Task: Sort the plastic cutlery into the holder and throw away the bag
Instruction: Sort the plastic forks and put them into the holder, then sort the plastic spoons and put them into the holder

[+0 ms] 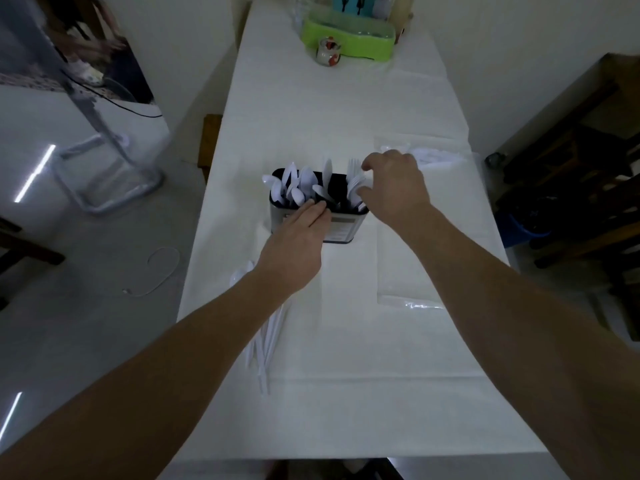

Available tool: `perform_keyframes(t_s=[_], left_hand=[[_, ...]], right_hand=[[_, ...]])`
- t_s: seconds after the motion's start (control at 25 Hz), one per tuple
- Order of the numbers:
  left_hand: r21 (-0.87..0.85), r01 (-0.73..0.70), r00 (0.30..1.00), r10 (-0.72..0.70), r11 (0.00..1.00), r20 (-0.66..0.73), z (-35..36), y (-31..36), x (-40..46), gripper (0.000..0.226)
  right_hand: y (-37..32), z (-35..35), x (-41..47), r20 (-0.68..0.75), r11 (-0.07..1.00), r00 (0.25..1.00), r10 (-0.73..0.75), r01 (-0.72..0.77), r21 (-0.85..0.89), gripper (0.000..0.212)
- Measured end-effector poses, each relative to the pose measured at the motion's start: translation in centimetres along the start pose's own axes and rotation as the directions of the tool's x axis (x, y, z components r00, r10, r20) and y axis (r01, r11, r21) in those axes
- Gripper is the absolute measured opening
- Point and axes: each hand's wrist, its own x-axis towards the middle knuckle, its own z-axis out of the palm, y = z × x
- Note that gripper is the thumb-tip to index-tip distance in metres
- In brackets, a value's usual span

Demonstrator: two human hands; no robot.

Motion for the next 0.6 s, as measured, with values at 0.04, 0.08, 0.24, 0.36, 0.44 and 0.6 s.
perform_keyframes(t_s=[0.04, 0.08, 0.24, 0.36, 0.44, 0.6], left_hand=[[-0.009, 0.004, 1.000, -0.004, 1.000, -0.031, -0.6, -0.1, -0.7, 0.052], [-0.015, 0.021, 0.998, -0.021, 1.000, -0.056, -1.2, -0.4, -1.6, 0.052], [0.041, 0.187, 0.980, -0.184, 0.981, -0.073, -2.9, -2.2, -6.9, 0.055], [0.140, 0.295, 0.954, -0.299, 0.945, 0.010, -3.2, -3.7, -10.2, 0.052], [0.132, 0.372, 0.927, -0.374, 0.919, -0.014, -3.2, -3.7, -12.0, 0.045], [0.143, 0.504, 0.857, -0.513, 0.852, 0.036, -2.3, -3.2, -15.4, 0.031]], right_hand=[[-0.1, -0.3, -0.6, -0.053, 0.999, 0.999, -0.011, 0.013, 0.039, 0.036], [-0.4, -0.5, -1.4, -0.118, 0.995, 0.993, -0.025, 0.036, 0.088, 0.034], [-3.1, 1.1, -6.4, -0.262, 0.962, 0.959, -0.111, 0.170, 0.214, 0.024], [-5.3, 4.3, -9.9, -0.086, 0.962, 0.992, -0.089, 0.108, 0.250, 0.029], [-6.6, 6.5, -12.2, 0.053, 0.959, 0.997, -0.061, 0.043, 0.281, 0.034], [-8.3, 9.9, -16.4, 0.214, 0.950, 0.977, 0.010, -0.076, 0.303, 0.036]])
